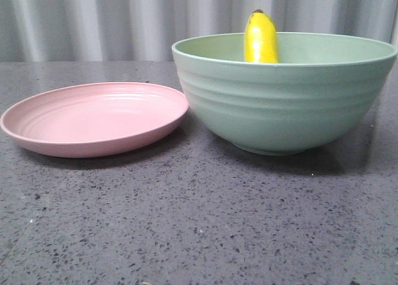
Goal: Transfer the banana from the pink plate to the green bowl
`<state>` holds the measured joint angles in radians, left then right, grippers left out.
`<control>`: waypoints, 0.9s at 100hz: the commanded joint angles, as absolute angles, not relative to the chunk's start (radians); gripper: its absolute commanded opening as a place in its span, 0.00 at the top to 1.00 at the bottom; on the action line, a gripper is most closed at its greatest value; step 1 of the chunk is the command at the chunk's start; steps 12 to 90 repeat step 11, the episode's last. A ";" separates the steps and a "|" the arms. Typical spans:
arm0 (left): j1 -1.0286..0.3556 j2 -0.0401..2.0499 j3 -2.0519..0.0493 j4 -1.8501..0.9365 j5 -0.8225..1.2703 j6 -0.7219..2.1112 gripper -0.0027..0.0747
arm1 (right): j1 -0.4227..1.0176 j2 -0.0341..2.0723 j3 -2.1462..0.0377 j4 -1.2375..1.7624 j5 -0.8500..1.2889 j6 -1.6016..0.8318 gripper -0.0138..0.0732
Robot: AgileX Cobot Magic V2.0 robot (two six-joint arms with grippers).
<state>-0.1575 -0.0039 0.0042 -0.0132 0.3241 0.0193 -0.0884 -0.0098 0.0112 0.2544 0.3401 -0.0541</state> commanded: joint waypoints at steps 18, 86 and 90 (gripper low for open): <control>-0.156 -0.033 0.013 -0.018 0.249 0.011 0.99 | -0.093 -0.029 0.034 0.245 0.327 -0.064 0.92; -0.156 -0.033 0.013 -0.018 0.249 0.011 0.99 | -0.093 -0.029 0.034 0.245 0.327 -0.064 0.92; -0.156 -0.033 0.013 -0.018 0.249 0.011 0.99 | -0.093 -0.029 0.034 0.245 0.327 -0.064 0.92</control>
